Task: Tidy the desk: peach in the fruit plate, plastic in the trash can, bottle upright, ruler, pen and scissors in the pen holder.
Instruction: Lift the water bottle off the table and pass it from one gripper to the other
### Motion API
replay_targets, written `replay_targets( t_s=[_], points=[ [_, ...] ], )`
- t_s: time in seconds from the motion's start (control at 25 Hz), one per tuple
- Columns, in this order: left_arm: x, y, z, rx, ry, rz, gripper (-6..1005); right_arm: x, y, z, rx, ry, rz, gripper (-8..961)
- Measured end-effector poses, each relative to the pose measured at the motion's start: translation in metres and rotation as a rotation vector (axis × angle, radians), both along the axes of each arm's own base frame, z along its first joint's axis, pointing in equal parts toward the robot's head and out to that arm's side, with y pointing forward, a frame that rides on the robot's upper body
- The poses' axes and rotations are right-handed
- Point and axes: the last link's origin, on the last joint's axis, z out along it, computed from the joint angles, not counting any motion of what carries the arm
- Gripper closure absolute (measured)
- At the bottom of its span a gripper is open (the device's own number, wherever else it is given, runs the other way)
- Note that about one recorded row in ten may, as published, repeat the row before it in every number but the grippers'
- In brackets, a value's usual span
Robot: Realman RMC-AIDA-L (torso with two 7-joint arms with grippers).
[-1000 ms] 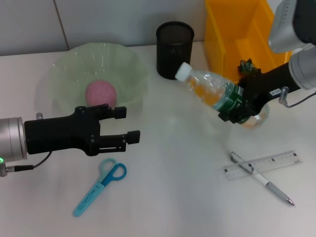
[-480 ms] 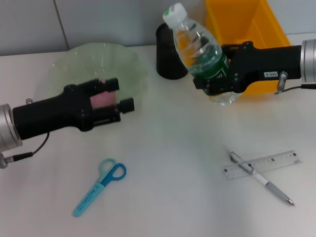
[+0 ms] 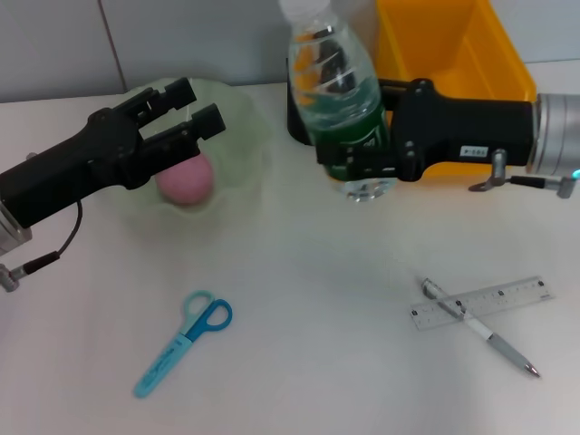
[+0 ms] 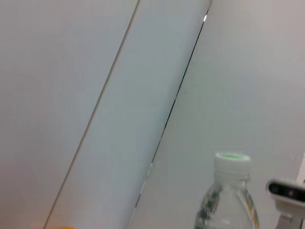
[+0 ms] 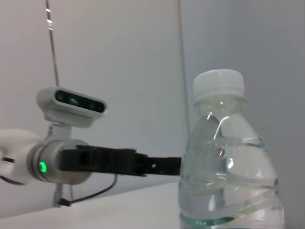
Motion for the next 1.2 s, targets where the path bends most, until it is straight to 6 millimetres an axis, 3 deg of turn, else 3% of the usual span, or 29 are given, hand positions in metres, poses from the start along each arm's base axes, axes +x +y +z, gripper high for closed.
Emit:
replay_targets(
  t_s=[0.6, 1.2],
  points=[
    [0.018, -0.003, 0.000, 0.020, -0.081, -0.089, 191, -0.016, -0.004, -0.027, -0.120, -0.002, 0.056, 185],
    [0.024, -0.006, -0.007, -0.004, -0.073, -0.133, 191, -0.020, -0.008, -0.039, -0.175, -0.022, 0.070, 185]
  ],
)
